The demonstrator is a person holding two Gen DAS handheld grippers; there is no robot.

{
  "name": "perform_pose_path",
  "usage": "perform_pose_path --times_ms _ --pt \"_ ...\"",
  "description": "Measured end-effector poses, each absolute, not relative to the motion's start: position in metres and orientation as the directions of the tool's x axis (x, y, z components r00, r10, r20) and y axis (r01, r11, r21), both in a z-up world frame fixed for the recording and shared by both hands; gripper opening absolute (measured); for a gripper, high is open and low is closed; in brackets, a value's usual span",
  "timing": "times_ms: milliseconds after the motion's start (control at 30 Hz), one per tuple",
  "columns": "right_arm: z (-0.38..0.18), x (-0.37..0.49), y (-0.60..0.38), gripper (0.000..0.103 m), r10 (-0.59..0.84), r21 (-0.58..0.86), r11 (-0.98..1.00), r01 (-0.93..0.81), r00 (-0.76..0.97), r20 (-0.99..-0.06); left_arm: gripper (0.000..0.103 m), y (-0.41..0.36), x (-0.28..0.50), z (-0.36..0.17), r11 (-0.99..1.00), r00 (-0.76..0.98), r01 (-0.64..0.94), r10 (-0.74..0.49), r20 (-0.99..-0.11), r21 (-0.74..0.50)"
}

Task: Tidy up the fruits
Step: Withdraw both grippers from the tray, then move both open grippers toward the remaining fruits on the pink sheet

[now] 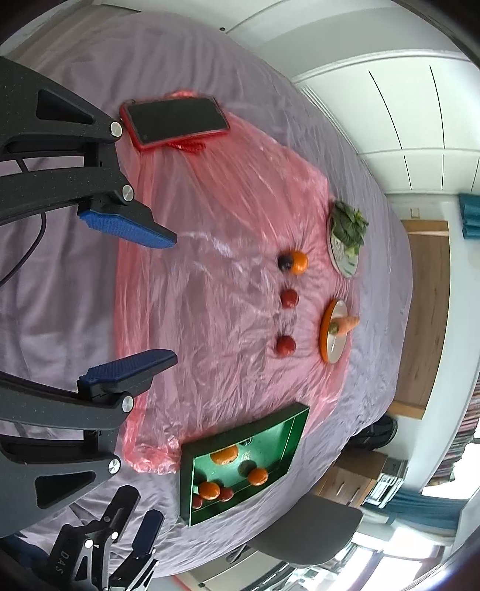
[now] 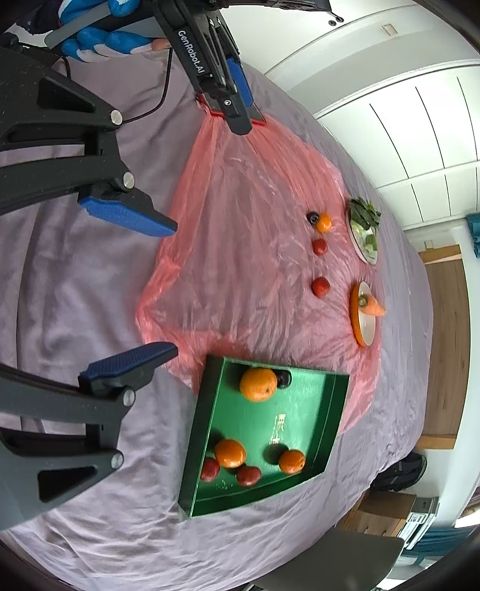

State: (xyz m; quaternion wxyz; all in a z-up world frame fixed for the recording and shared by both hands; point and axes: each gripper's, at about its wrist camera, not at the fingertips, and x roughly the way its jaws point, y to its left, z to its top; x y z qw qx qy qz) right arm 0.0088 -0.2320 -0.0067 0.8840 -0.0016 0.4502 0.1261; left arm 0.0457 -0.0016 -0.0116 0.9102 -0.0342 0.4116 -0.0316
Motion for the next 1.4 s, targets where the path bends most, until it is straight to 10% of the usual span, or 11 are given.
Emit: perform_pose_path --times_ms 1400 --pt "-0.022 0.071 -0.138 0.103 0.243 0.062 0.941 -0.332 0.537 -0.808 0.051 0.077 0.080 -0.026 0.987 0.656 -0.134 0.019 -0.754 -0.091"
